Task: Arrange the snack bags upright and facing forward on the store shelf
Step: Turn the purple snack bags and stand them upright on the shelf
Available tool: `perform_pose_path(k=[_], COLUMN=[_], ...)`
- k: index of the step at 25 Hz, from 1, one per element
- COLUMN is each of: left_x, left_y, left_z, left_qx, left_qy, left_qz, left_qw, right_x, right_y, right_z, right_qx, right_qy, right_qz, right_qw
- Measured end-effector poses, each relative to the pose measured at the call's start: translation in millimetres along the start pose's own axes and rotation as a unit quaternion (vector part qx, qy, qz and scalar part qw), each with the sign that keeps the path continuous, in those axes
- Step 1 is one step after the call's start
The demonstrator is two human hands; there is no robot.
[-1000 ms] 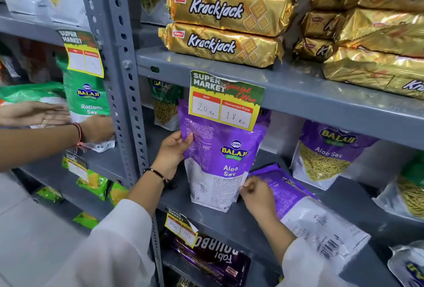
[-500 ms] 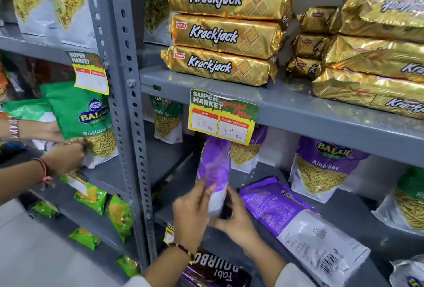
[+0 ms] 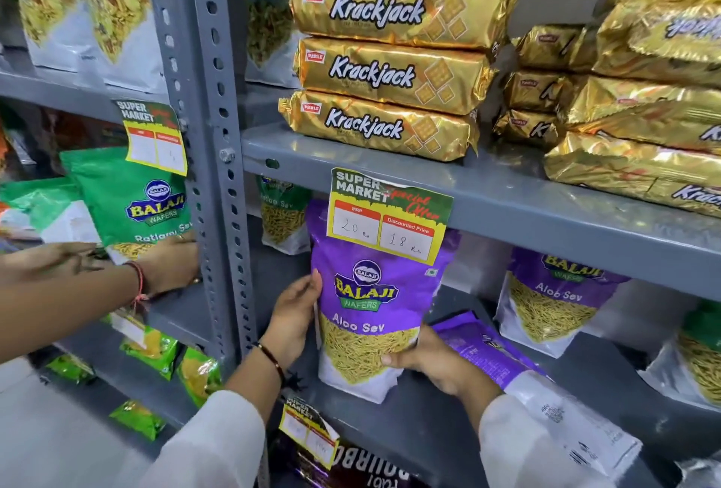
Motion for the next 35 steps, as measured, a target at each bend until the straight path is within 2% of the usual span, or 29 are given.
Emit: perform_pose_path(k=[5,7,8,10,11,12,14,15,17,19,21,23,29,32,35], left_x=[7,10,13,8,-3,-21,-72,-98,-142,-168,-175,-177,-188,-201,-215], left_y=[-4,-3,0,9,13,8,-16,-38,-87,-127,-145,-155,-148,-132,-102], left_z=[2,-1,-9,-40,-60,-75,-89,-89,-81,-80,-78,-75,-69,-68,-59], left_qx=[-0.009,-0.022,-0.049,-0.114,-0.145,-0.163,-0.135,-0.087,0.061,0.207,0.262,0.255,0.22,0.171,0.11], left_qy=[0.026,0.085,0.138,0.287,0.336,0.343,0.253,0.179,0.065,0.04,0.065,0.118,0.15,0.088,-0.022], left_qz=[-0.013,0.035,0.084,0.212,0.244,0.254,0.277,0.282,0.216,0.168,0.134,0.076,0.048,0.013,0.009], left_qw=[1.0,0.995,0.986,0.927,0.898,0.889,0.917,0.938,0.972,0.963,0.954,0.957,0.963,0.981,0.994], right_x=[2,5,8,25,38,54,93,115,153,179,186,188,182,175,165], right_y=[-1,-4,-8,-18,-26,-31,-32,-26,-8,21,50,71,72,63,50], right_z=[3,-1,-7,-27,-41,-57,-96,-118,-162,-192,-200,-202,-208,-229,-247], right_qx=[-0.019,-0.023,-0.022,-0.015,-0.012,-0.011,-0.028,-0.047,-0.122,-0.205,-0.249,-0.278,-0.282,-0.225,-0.146], right_qy=[-0.001,-0.007,-0.004,0.034,0.064,0.099,0.175,0.211,0.265,0.273,0.24,0.22,0.2,0.284,0.36], right_qz=[-0.002,-0.031,-0.044,-0.077,-0.102,-0.143,-0.234,-0.273,-0.346,-0.363,-0.259,-0.149,-0.07,-0.017,0.018], right_qw=[1.0,0.999,0.999,0.996,0.993,0.985,0.956,0.937,0.892,0.867,0.902,0.923,0.936,0.932,0.921])
Point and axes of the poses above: each hand's wrist, its own z-axis towards the middle knuckle, its own x-axis out of the back of the hand, y = z × x, the point moved 5 cm from there along z, towards the middle knuckle, and after that the axes turned 11 degrees about -y, right-handed, at the moved point
